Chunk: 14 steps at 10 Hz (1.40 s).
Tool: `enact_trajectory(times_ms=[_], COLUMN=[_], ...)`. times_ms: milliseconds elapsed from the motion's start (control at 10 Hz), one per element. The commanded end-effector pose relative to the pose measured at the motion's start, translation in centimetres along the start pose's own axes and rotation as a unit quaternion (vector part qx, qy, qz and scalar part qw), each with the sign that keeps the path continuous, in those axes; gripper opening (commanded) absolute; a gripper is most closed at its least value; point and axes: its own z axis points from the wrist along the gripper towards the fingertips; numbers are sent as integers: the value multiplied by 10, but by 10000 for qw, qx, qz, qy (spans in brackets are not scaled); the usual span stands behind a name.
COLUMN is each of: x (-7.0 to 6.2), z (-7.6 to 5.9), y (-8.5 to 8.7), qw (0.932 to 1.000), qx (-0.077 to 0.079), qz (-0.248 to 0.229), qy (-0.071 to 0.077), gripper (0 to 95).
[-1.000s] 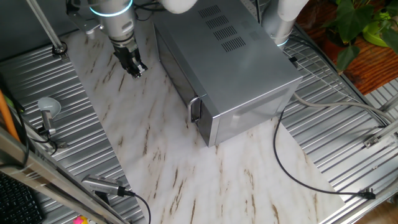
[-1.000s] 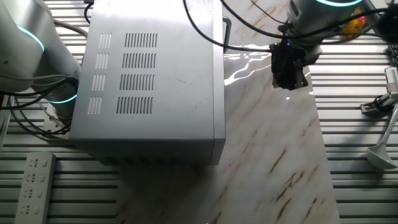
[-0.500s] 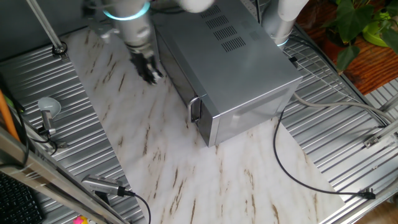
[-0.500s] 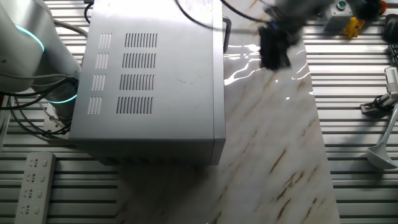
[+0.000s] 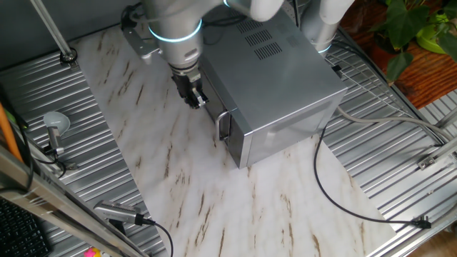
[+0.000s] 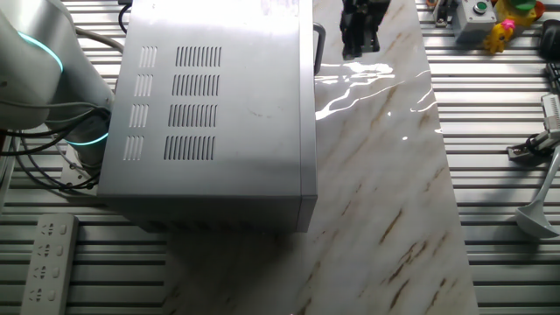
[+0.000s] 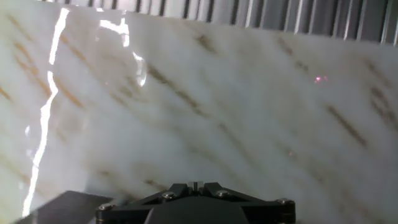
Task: Open the microwave door
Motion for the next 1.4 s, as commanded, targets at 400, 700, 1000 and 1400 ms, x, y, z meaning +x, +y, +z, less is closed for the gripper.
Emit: enact_trajectory(times_ms=[400, 700, 1000, 1400], x=[3, 3, 5, 9], z=[0, 0, -3, -17], y=[-1, -1, 1, 9], qw=[9998, 9999, 9999, 9991], qx=[66, 11, -72, -245], qz=[-153, -107, 57, 336], qy=[-99, -56, -62, -52], gripper=[0, 0, 190, 190])
